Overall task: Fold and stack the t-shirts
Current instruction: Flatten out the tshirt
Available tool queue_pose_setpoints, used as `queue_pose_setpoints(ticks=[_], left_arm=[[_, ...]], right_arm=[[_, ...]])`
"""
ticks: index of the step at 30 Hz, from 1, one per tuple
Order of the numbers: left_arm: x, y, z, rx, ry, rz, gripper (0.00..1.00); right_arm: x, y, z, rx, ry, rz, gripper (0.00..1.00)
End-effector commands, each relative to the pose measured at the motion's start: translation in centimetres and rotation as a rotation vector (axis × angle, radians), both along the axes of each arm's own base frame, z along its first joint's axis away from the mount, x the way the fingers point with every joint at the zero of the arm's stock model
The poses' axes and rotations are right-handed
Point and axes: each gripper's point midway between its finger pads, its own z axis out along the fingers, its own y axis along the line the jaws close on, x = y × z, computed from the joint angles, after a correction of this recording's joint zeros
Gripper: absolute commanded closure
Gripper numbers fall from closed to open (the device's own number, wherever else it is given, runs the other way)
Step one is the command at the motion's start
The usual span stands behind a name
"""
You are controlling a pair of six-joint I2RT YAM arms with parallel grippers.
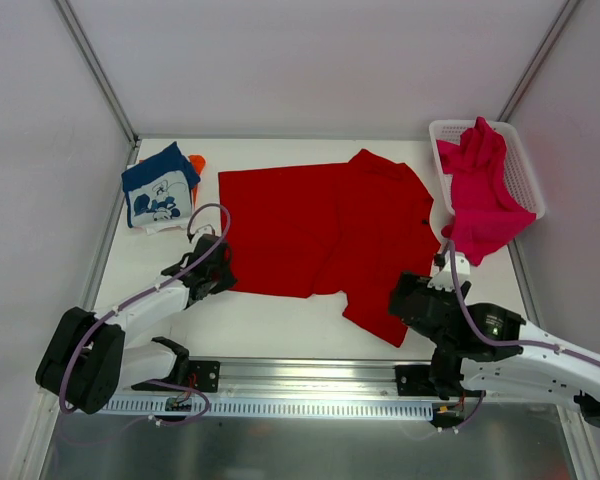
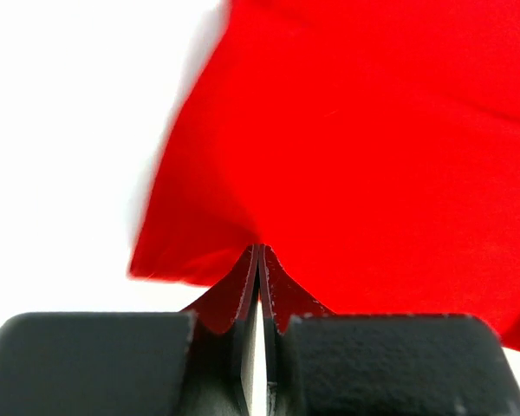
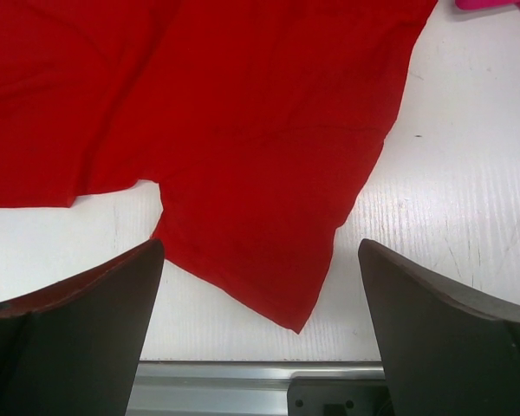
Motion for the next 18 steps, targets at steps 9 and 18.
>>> queue_pose_setpoints(ticks=[9, 18], left_arm=[[-5.0, 1.7, -3.6, 0.069, 0.227, 0.093, 1.00], [-8.6, 1.7, -2.2, 0.041, 0.297, 0.086, 1.00]], right_arm=[[0.1, -2.1, 0.2, 0.009, -0.057, -0.017, 0.00], [0.2, -3.4, 0.0, 0.017, -0.104, -0.011, 0.00]])
